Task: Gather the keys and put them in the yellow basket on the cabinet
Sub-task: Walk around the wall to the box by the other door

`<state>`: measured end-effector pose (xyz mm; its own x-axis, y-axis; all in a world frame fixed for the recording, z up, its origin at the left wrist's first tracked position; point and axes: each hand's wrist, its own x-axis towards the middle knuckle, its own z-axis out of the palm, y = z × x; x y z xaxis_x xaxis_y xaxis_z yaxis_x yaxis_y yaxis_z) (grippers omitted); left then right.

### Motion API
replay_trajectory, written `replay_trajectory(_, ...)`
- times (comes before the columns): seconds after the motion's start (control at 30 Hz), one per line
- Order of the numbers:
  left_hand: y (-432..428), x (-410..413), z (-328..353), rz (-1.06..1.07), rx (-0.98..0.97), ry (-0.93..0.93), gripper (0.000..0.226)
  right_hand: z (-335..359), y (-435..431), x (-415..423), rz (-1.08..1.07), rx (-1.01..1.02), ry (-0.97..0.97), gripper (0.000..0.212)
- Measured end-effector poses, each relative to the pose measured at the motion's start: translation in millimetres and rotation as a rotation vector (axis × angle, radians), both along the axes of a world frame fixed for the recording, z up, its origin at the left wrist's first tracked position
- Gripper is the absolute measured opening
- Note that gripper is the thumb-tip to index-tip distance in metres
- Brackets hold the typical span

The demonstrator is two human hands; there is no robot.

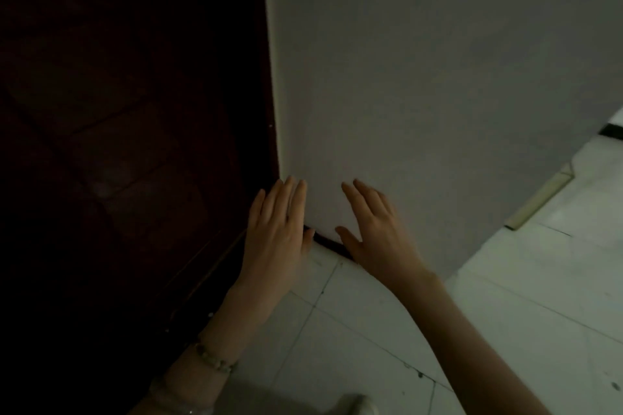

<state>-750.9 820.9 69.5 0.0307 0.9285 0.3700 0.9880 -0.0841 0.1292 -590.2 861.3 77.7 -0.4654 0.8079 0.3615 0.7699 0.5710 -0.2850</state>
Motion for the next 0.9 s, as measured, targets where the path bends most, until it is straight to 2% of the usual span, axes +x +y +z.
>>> replay_trajectory(0.33,109,177,-3,-0.266,-0.018,0.004,0.071,-1,70,176,-0.286,0.019,-0.045,0.066)
replay_trajectory(0.9,220,440,-18,-0.859,-0.051,0.073,0.072,-22,92,413,-0.842,-0.027,-0.035,0.072)
